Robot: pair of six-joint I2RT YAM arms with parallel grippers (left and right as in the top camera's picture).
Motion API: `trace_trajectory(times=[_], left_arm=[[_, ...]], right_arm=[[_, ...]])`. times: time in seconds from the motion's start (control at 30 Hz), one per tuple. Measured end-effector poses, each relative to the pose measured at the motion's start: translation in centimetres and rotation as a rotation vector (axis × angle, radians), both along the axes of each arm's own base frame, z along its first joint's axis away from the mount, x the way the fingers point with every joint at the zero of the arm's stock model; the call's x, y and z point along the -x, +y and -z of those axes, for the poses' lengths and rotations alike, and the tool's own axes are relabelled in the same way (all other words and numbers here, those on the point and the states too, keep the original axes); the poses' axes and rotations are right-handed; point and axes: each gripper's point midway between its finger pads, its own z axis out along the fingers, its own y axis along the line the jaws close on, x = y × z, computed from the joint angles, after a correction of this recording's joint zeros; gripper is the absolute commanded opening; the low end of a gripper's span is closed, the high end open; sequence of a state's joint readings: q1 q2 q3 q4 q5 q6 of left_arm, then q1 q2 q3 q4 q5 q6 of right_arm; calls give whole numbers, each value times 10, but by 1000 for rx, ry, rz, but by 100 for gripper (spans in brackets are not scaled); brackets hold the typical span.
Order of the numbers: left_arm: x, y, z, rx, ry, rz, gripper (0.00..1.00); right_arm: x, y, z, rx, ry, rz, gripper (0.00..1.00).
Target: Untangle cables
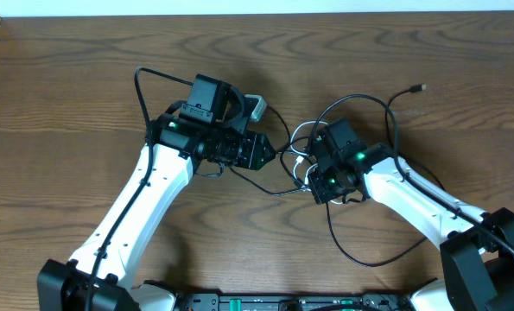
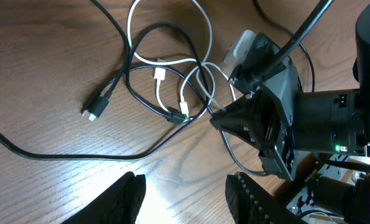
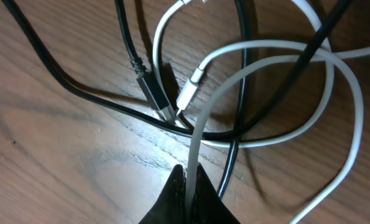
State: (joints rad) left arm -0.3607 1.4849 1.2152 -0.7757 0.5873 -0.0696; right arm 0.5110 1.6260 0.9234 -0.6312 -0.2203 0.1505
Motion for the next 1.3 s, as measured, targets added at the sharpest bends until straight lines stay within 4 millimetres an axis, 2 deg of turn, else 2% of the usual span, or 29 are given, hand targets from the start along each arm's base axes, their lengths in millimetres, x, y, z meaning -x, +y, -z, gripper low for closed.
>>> trace_trajectory(times=[0.13, 0.23, 0.33, 0.47, 0.6, 0.67, 0.83, 1.07, 1.17, 1.3], left_arm=[[0, 0, 0, 0, 0, 0, 48], [0, 0, 0, -2, 0, -1, 48], [0, 1, 0, -3, 0, -1, 48], [0, 1, 1, -6, 0, -3, 48], [-1, 1, 1, -9, -2, -5, 48], [-1, 1, 1, -9, -2, -5, 48], [-1, 1, 1, -10, -2, -5, 48], [-1, 1, 1, -10, -2, -5, 48], [-1, 1, 1, -10, -2, -5, 48], [-1, 1, 1, -10, -2, -5, 48]], right_arm=[[5, -4, -8, 11, 45, 9, 1], [-9, -3, -38, -17, 33, 36, 1], [-42, -3, -95, -76, -61, 74, 1], [-90, -15, -198, -173, -300, 134, 1], [-117, -40, -286, -212, -538, 200, 1], [-124, -53, -318, -217, -628, 235, 1], [-142, -78, -385, -240, -837, 304, 1], [-160, -99, -460, -285, -1117, 367, 1], [-163, -107, -490, -304, -1235, 391, 1], [-157, -114, -530, -340, -1382, 409, 1]])
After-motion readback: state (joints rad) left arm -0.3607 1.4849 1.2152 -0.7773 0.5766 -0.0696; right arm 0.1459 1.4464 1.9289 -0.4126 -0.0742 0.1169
